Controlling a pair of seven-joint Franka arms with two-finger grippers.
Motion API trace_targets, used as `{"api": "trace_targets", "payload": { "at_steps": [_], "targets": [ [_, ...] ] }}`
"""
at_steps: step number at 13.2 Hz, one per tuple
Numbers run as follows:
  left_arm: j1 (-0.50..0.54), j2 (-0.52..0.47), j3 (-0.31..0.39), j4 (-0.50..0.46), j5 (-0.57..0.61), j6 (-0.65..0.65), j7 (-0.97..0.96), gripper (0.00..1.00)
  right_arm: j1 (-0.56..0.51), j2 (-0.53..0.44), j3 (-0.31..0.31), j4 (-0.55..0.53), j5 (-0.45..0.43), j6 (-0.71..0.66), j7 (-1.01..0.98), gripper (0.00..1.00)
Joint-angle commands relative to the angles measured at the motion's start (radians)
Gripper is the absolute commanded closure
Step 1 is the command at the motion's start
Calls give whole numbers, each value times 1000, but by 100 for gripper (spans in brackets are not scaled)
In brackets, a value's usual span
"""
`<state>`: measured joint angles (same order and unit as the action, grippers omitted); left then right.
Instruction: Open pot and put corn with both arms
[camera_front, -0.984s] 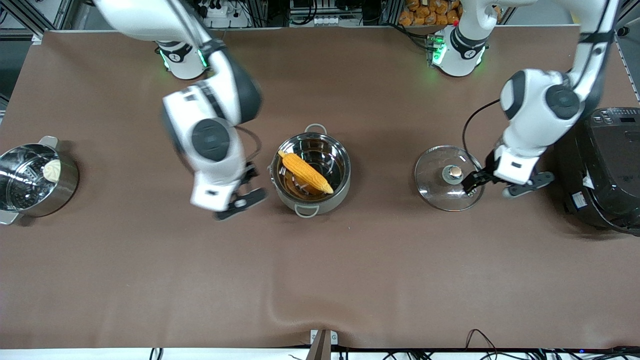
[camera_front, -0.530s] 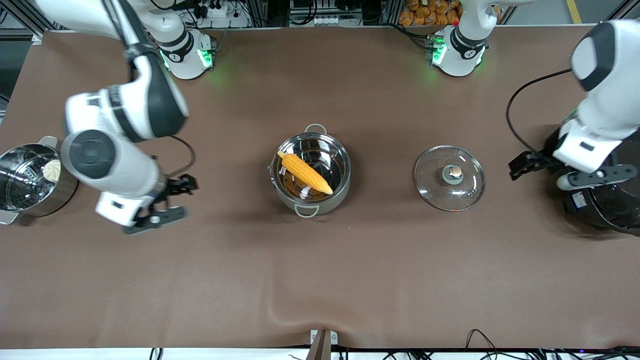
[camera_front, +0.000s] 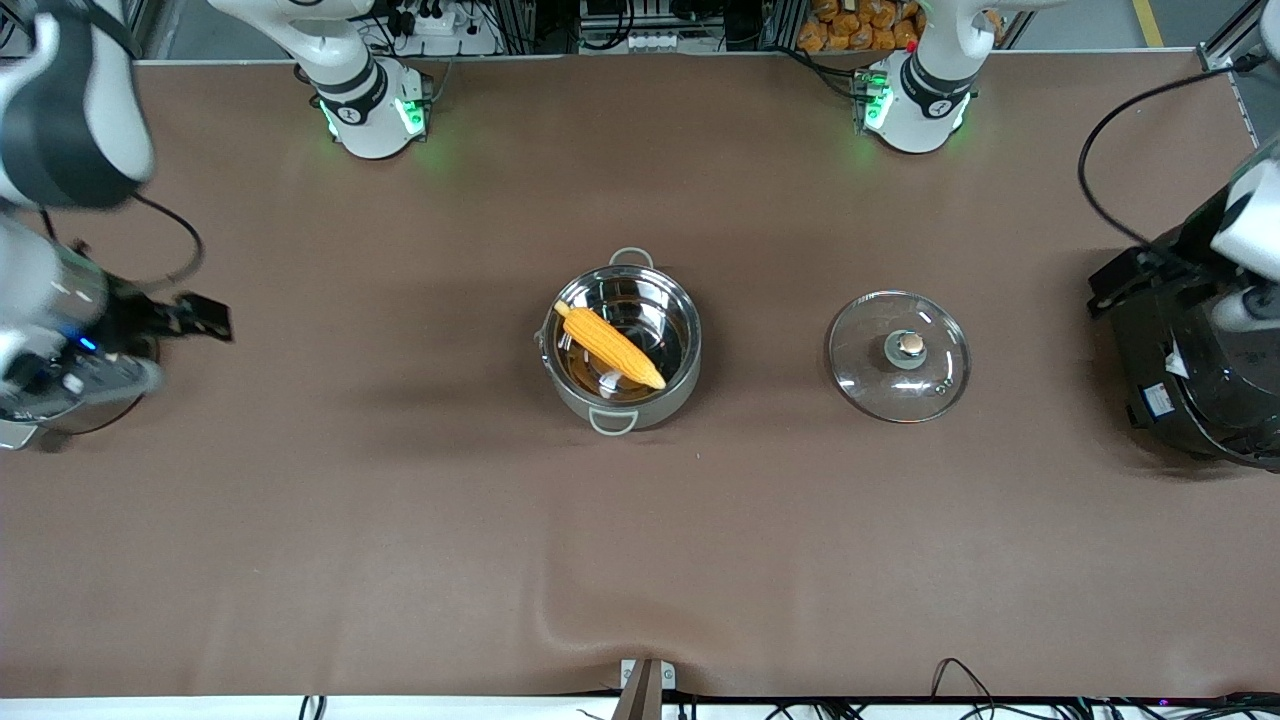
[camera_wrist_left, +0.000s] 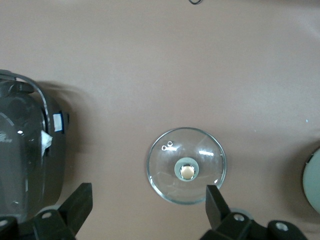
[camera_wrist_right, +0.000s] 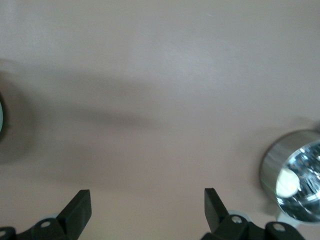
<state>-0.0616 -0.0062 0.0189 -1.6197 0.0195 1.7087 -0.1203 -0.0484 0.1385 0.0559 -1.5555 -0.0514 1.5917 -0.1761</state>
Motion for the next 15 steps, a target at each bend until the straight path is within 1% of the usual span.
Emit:
{"api": "trace_targets", "payload": {
  "at_steps": [1, 3, 4, 7, 8, 10, 12, 15],
  "targets": [
    [23, -46, -4, 12, 19, -43, 59, 0, -11, -149, -42, -132, 39, 11, 6, 0],
    [29, -51, -5, 14, -2, -63, 61, 0, -17, -181, -88, -138, 77, -7, 16, 0],
    [26, -49, -4, 24, -25, -64, 56, 0, -27, -192, -91, -137, 91, -25, 47, 0],
    [13, -32, -7, 83, -33, -107, 50, 0, -37, -220, -70, -132, 100, -75, 186, 0],
    [9, -23, -7, 99, -26, -147, 50, 0, -39, -218, -58, -129, 99, -78, 204, 0],
    [8, 15, -7, 167, -24, -199, 50, 0, -39, -218, -50, -127, 93, -75, 202, 0],
    [6, 17, -10, 167, -24, -199, 51, 0, -39, -217, -31, -127, 79, -71, 191, 0],
    [-1, 19, -11, 167, -18, -204, 54, 0, -33, -221, -28, -118, 74, -67, 191, 0]
  ]
}}
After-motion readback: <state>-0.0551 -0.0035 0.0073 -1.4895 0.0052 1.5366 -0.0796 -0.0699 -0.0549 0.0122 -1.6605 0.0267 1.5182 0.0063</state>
